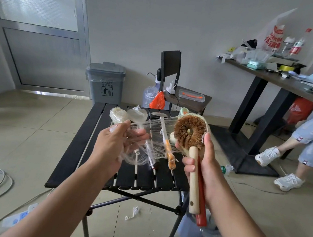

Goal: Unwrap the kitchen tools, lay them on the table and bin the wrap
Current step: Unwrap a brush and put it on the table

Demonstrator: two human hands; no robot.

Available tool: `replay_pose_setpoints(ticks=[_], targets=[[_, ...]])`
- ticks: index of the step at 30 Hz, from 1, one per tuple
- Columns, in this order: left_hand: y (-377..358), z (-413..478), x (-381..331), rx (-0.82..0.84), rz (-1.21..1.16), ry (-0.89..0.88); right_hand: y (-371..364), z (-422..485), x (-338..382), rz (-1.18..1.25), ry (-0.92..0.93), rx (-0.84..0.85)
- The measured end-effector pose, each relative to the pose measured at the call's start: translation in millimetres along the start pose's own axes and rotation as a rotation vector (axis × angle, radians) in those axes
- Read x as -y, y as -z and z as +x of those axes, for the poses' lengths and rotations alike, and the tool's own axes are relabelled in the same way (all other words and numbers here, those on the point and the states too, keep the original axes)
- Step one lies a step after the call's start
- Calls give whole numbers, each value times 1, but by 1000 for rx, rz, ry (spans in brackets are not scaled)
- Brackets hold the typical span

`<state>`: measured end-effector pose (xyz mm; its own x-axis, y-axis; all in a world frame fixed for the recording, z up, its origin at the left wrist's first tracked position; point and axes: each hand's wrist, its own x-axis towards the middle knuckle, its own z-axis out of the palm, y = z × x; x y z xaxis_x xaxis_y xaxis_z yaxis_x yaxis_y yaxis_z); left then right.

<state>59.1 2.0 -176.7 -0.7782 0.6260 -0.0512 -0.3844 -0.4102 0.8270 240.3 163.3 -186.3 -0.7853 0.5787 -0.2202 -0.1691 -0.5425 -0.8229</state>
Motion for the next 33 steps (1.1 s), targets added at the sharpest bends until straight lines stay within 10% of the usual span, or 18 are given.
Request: replay_pose_setpoints(ticks=[5,13,33], targets=[[3,1,1,-67,197,-21,9,2,2,144,-137,276],[-5,-15,5,261,552,75,10,0,-7,-50,-122,383],[3,6,8,-30,302,-95,-2,-16,-2,91,-270,375]])
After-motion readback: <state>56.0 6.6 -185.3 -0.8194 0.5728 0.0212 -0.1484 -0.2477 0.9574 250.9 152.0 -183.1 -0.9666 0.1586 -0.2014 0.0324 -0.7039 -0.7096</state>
